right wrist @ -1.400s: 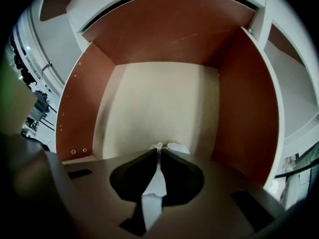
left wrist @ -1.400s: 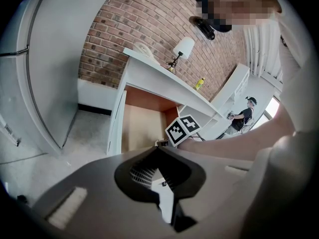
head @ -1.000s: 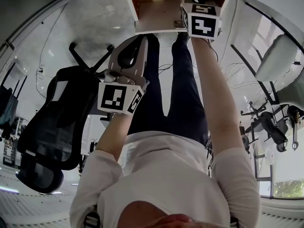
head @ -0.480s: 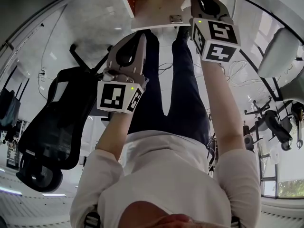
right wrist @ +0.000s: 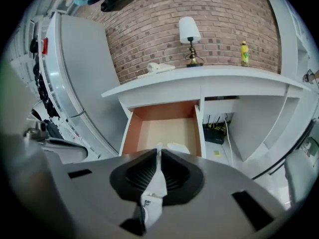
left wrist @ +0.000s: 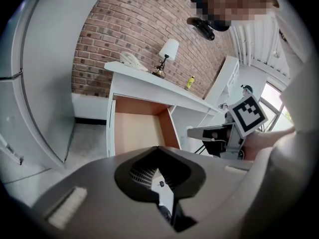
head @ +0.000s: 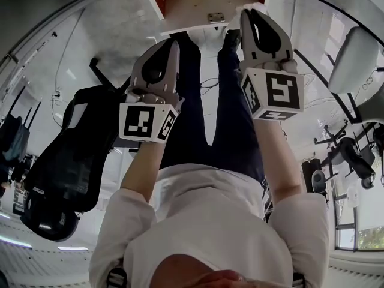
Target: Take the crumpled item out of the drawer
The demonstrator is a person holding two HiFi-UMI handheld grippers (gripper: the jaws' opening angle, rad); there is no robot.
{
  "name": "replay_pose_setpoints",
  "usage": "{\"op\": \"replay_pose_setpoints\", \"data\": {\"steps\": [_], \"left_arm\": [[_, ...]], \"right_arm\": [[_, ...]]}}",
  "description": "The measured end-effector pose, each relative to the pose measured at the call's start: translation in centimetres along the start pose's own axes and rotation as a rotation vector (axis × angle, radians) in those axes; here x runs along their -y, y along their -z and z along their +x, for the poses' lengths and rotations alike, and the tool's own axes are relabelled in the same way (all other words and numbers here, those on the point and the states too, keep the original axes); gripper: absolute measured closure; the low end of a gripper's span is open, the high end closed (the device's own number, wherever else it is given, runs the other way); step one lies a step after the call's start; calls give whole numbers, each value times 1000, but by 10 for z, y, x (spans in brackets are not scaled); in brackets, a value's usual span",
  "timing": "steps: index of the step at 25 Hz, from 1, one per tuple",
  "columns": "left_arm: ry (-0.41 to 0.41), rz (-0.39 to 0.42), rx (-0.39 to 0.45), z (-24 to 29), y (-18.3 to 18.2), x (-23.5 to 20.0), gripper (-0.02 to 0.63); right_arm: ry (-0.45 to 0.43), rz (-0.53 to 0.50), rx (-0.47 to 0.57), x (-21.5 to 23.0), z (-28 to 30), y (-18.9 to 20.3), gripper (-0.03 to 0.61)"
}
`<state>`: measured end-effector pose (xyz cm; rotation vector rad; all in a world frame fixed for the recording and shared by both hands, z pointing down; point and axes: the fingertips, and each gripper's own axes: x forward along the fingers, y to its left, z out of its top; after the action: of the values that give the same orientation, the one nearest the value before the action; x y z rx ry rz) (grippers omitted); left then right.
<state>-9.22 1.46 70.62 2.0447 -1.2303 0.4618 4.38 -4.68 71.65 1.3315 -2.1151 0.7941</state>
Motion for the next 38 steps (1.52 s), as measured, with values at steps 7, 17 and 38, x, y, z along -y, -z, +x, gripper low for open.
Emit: {"op": "replay_pose_setpoints", "data": {"steps": [7,17,38], "left_arm": [[-14,18,7,-12,2,5,604],[-2,49,50,-36,-23,20,604],[66,202,245,-97,-177,74,604]], "right_arm": [[-26,24,33,-11,-29,4,547],[-55,12,77,-35,-60,-24,547],[-36,-63,330,-61,-161,-169,547]]}}
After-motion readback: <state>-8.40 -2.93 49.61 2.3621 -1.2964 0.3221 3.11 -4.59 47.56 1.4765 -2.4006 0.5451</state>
